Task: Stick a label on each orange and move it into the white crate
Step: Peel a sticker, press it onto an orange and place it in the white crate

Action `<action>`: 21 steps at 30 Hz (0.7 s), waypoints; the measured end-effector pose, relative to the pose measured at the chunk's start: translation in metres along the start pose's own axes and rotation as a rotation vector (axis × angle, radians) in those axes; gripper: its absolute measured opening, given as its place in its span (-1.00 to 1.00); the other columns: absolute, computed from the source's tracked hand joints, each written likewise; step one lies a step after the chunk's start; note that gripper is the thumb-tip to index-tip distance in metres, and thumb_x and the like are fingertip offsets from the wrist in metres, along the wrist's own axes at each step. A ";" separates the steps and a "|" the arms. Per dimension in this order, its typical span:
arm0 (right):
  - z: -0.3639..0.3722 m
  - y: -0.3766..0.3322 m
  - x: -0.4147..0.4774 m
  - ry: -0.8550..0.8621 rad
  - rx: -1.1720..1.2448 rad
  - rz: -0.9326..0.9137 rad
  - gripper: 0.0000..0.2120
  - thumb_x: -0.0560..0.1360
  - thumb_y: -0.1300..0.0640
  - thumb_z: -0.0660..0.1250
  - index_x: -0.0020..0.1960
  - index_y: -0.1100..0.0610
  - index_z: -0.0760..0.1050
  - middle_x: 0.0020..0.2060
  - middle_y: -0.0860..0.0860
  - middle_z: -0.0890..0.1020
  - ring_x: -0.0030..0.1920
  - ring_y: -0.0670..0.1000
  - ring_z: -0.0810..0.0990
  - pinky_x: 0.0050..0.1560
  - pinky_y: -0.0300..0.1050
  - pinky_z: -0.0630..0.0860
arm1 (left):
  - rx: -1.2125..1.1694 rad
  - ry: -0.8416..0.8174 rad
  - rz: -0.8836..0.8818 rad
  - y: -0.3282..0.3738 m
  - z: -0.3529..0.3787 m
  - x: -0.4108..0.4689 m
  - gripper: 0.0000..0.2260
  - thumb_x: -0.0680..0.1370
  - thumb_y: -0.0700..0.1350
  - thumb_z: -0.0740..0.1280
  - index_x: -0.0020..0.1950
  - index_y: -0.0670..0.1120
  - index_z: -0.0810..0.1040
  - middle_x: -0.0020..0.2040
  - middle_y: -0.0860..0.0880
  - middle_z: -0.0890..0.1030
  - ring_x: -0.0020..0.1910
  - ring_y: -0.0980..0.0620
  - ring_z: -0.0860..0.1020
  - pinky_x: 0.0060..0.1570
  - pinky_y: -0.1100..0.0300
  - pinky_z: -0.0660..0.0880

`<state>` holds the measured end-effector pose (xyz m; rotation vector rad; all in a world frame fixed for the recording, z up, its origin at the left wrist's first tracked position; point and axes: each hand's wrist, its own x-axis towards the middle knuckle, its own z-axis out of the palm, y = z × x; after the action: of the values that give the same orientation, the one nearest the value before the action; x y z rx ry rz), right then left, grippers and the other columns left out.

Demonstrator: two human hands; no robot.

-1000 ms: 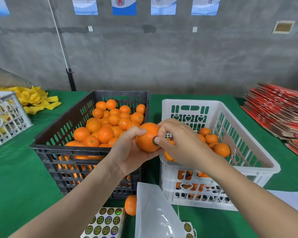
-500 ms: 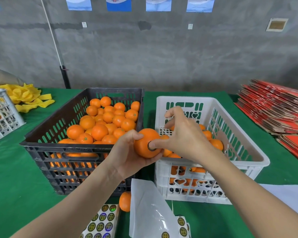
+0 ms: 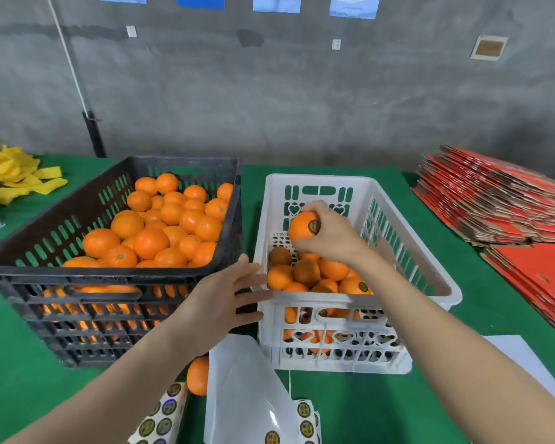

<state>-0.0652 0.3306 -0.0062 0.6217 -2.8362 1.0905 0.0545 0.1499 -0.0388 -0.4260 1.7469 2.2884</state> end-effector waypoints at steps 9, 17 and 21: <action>0.025 0.097 0.066 -0.431 -0.408 0.169 -0.33 0.37 0.16 0.46 0.39 0.08 0.25 0.27 0.12 0.45 0.17 0.14 0.48 -0.02 -0.08 0.44 | 0.494 0.437 -0.106 -0.102 -0.056 -0.002 -0.72 0.50 -0.43 0.25 0.12 -0.15 0.53 0.07 -0.12 0.57 0.04 -0.13 0.52 0.00 0.05 0.45; 0.056 0.112 0.097 -0.453 -0.572 0.153 -0.22 0.50 0.12 0.35 0.54 -0.05 -0.06 0.50 0.17 0.10 0.44 0.23 0.21 0.38 0.13 0.27 | 0.551 0.479 -0.355 -0.147 -0.066 0.001 -0.38 0.33 -0.16 0.58 0.29 -0.21 0.37 0.25 -0.15 0.44 0.16 -0.09 0.45 0.09 0.08 0.42; 0.048 0.082 0.087 -0.212 -0.455 0.111 -0.26 0.49 0.11 0.36 0.53 0.06 0.02 0.48 0.23 0.13 0.41 0.28 0.26 0.37 0.12 0.29 | 0.309 0.457 -0.402 -0.153 -0.055 0.001 -0.34 0.29 -0.18 0.62 0.20 -0.19 0.27 0.07 -0.13 0.50 0.01 -0.06 0.50 -0.04 0.10 0.45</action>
<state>-0.1713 0.3236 -0.0792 0.5712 -3.1708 0.3717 0.1123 0.1369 -0.1902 -1.1831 1.9443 1.6951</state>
